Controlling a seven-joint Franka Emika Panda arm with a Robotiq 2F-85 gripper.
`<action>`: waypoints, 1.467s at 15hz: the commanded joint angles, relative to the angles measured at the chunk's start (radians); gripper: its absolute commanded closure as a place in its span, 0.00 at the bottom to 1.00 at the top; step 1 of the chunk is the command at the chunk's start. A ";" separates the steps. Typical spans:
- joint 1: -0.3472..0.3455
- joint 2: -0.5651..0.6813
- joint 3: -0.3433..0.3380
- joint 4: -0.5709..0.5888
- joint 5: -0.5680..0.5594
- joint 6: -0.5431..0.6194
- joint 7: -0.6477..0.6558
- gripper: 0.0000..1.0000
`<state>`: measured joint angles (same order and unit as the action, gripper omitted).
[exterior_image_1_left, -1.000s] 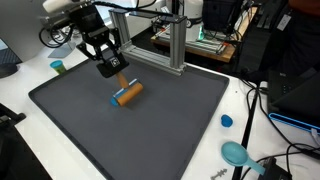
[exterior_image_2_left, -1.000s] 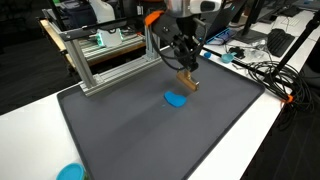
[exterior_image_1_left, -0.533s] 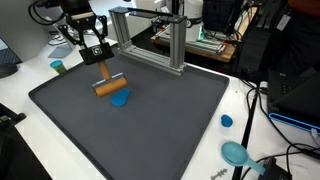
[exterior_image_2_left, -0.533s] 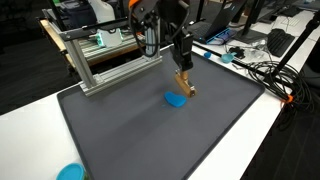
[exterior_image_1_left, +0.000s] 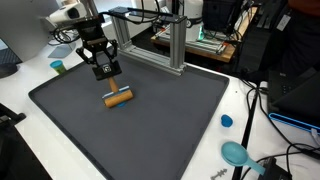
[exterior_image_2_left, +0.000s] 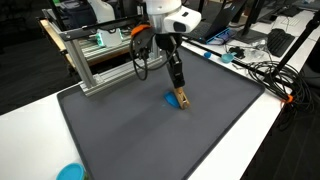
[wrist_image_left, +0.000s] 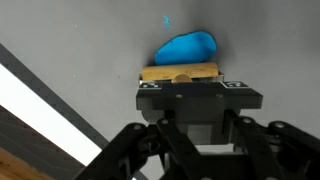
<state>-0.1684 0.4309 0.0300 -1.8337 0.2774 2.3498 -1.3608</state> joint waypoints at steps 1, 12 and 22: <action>0.004 -0.011 -0.017 -0.046 -0.067 0.032 0.056 0.79; 0.007 -0.008 -0.054 -0.054 -0.281 -0.082 0.165 0.79; 0.058 -0.301 0.025 -0.130 -0.226 -0.181 0.133 0.79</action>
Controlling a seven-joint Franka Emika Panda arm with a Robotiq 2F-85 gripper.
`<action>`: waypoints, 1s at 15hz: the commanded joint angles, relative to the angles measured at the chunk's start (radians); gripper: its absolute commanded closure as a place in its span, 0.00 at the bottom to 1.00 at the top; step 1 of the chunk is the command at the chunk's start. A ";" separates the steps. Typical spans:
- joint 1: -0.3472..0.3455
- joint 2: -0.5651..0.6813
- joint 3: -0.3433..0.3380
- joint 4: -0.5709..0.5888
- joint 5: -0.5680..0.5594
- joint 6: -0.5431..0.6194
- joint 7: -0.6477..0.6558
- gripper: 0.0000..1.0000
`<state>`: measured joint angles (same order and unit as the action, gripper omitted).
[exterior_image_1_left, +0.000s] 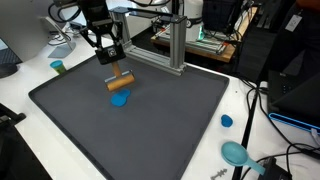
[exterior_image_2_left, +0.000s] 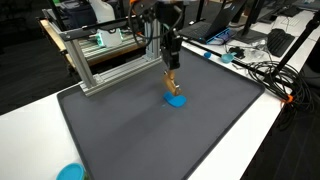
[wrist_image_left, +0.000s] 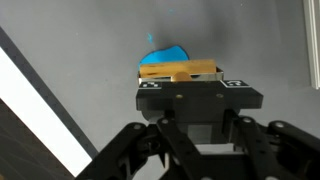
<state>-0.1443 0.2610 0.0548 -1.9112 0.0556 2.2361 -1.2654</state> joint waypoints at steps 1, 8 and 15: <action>0.054 -0.160 -0.006 -0.048 -0.021 -0.095 0.087 0.79; 0.103 -0.301 -0.027 -0.126 -0.033 -0.060 0.532 0.79; 0.114 -0.430 -0.027 -0.454 0.006 0.129 0.914 0.79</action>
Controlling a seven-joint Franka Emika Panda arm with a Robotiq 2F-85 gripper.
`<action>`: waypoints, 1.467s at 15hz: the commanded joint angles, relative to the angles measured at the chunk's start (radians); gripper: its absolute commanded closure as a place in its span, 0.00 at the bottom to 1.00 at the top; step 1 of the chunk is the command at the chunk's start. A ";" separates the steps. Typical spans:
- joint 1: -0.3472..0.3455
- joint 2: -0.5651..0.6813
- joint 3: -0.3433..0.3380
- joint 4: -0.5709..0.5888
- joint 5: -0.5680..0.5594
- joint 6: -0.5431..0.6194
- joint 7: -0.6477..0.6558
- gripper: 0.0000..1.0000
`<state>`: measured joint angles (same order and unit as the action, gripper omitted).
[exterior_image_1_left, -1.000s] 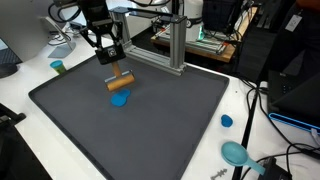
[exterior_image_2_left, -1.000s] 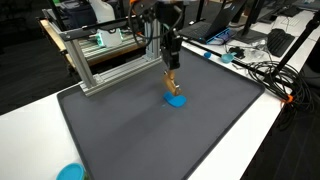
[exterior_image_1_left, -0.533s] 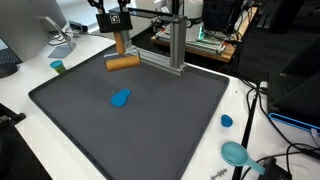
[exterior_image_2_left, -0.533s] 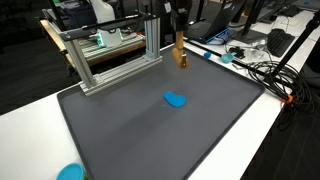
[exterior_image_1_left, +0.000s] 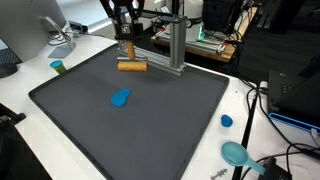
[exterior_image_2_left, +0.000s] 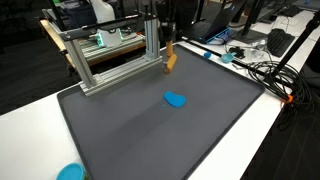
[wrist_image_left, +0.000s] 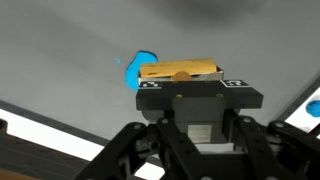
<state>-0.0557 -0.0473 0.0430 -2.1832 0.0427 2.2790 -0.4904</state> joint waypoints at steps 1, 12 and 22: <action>0.029 -0.150 -0.013 -0.238 0.016 0.118 0.198 0.79; 0.042 -0.280 0.018 -0.301 -0.097 0.033 0.492 0.79; 0.050 -0.441 -0.024 -0.283 -0.056 -0.222 0.502 0.79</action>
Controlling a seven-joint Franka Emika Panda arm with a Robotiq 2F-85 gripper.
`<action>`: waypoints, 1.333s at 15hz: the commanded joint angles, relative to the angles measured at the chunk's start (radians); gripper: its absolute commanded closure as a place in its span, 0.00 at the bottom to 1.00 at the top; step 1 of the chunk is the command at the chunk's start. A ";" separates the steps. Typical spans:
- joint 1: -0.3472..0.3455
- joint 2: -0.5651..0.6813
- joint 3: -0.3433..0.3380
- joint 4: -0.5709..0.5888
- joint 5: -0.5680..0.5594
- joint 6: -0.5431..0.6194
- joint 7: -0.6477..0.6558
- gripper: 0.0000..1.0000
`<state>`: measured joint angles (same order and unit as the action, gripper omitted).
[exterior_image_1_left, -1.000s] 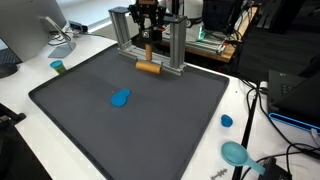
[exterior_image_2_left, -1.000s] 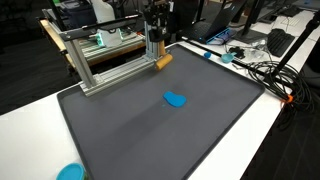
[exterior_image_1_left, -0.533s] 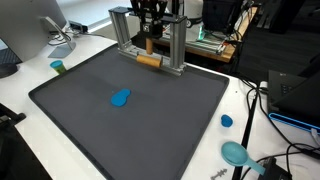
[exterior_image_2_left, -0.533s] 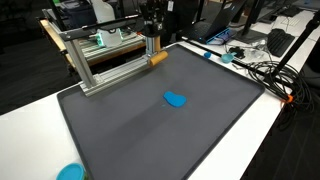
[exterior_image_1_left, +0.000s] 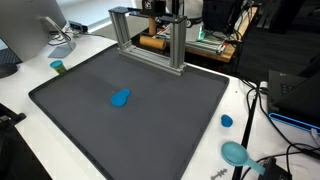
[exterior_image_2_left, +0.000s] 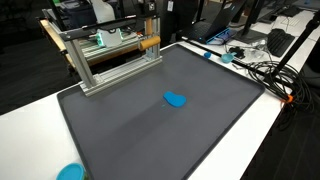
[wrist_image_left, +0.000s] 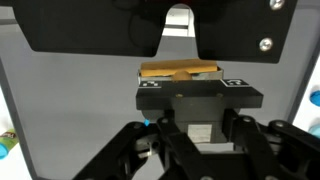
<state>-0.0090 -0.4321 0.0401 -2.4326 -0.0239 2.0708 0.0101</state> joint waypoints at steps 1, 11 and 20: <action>0.002 -0.065 -0.026 -0.048 0.014 -0.007 0.001 0.79; 0.005 -0.165 -0.049 -0.184 0.033 -0.017 0.008 0.79; 0.010 -0.246 -0.085 -0.244 0.062 -0.002 -0.046 0.27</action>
<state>-0.0100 -0.6178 -0.0179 -2.6416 0.0060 2.0655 0.0068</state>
